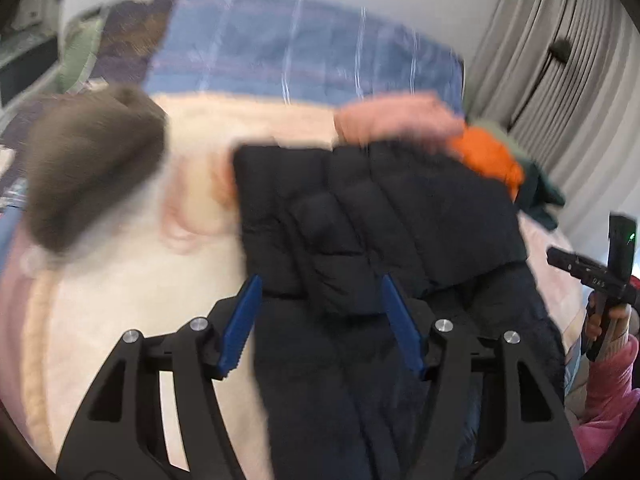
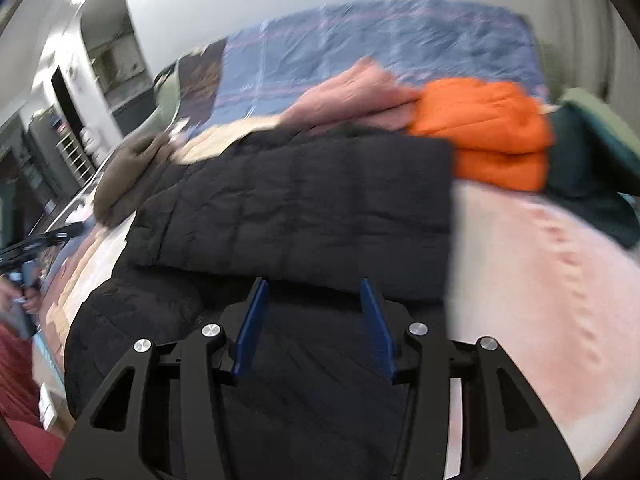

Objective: Fold large clothes

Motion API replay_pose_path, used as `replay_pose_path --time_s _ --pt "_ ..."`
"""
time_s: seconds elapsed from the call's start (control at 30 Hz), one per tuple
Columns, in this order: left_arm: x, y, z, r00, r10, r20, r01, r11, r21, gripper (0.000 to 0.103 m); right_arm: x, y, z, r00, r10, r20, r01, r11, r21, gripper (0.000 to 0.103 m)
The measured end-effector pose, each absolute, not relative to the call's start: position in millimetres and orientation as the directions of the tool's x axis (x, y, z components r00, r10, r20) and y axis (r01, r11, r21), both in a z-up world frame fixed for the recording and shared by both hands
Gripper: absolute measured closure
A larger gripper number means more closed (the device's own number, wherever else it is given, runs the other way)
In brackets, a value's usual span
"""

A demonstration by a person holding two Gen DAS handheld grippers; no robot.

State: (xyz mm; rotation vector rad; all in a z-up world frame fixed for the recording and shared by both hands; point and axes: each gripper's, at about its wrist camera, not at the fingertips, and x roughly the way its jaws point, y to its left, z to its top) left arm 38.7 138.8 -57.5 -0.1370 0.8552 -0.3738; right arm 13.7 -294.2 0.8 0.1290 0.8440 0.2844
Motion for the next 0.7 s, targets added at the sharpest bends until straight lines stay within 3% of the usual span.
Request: replay_pose_path --time_s 0.1,0.13,0.17,0.2,0.43,0.57,0.7 --pt "75 120 -95 0.505 -0.378 -0.776 0.234 0.925 -0.299 0.043 40 -272 -20 0.584 0.321 -0.745 -0.204 0.947 0.247 0.054" --pt "82 115 -103 0.492 -0.377 -0.785 0.229 0.926 -0.301 0.062 46 -269 -24 0.573 0.327 -0.751 -0.206 0.945 0.254 0.054" --pt "90 109 -108 0.480 -0.382 -0.790 0.236 0.923 -0.303 0.090 48 -270 -28 0.567 0.328 -0.756 -0.205 0.945 0.256 0.054" --pt "91 106 -108 0.483 -0.394 -0.782 0.250 0.918 -0.308 0.094 51 -269 -31 0.562 0.322 -0.762 -0.201 0.947 0.253 0.054" --pt "102 111 -35 0.709 -0.336 -0.620 0.256 0.942 -0.217 0.094 65 -285 -31 0.582 0.287 -0.761 -0.167 0.958 0.233 0.054" --pt "125 114 -52 0.686 -0.249 -0.684 0.207 0.967 -0.145 0.093 66 -281 -30 0.608 0.274 -0.745 -0.168 0.962 0.217 0.054" --pt "131 118 -107 0.605 -0.203 -0.770 0.160 0.978 -0.132 0.091 66 -277 -40 0.581 0.321 -0.747 -0.204 0.947 0.248 0.055"
